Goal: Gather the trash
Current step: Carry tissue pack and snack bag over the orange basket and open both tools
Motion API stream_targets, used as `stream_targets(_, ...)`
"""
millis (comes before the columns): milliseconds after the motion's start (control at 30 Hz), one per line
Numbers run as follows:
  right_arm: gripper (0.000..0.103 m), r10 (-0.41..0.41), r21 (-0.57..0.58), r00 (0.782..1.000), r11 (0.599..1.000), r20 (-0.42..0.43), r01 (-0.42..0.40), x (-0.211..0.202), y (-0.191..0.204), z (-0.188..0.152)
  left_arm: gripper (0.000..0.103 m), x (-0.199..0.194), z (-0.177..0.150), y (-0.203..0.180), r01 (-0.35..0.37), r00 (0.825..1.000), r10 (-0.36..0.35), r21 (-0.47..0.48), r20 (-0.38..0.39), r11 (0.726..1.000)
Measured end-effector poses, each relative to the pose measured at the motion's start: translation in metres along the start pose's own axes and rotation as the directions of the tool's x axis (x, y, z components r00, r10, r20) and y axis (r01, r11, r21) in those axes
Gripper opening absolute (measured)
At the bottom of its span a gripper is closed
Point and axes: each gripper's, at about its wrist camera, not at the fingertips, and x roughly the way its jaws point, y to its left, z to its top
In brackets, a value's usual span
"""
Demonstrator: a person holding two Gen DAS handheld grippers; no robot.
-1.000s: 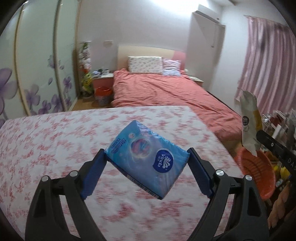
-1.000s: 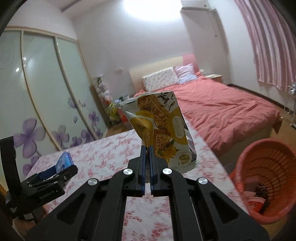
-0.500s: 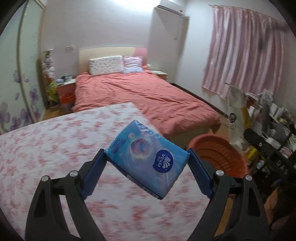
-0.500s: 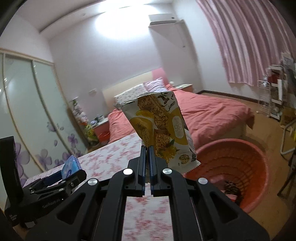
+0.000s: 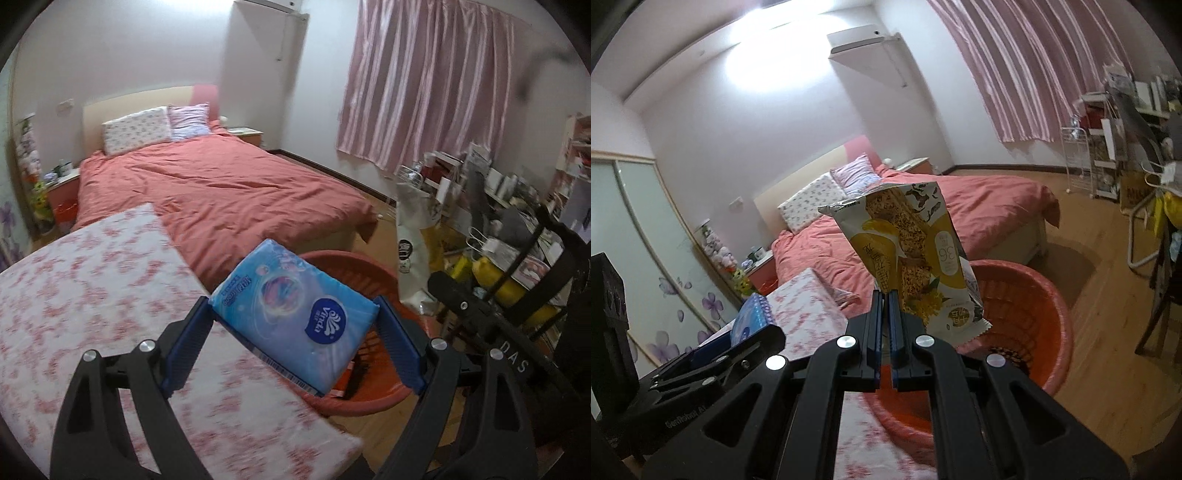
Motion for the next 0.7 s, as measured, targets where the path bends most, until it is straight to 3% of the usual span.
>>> stream_targets(367, 0.004, 0.015, 0.078, 1.0, 0.997, -0.019, -0.013, 0.009, -0.033, 0.001, 0.085, 0.051, -0.002, -0.026, 0.057, 0.997, -0.055, 0.025, -0.058, 0.998)
stream_targets(700, 0.004, 0.015, 0.113, 0.999, 0.993, -0.041, -0.01, 0.017, -0.046, 0.001, 0.085, 0.077, -0.008, -0.029, 0.053, 0.995, -0.049, 0.041, -0.088, 0.998)
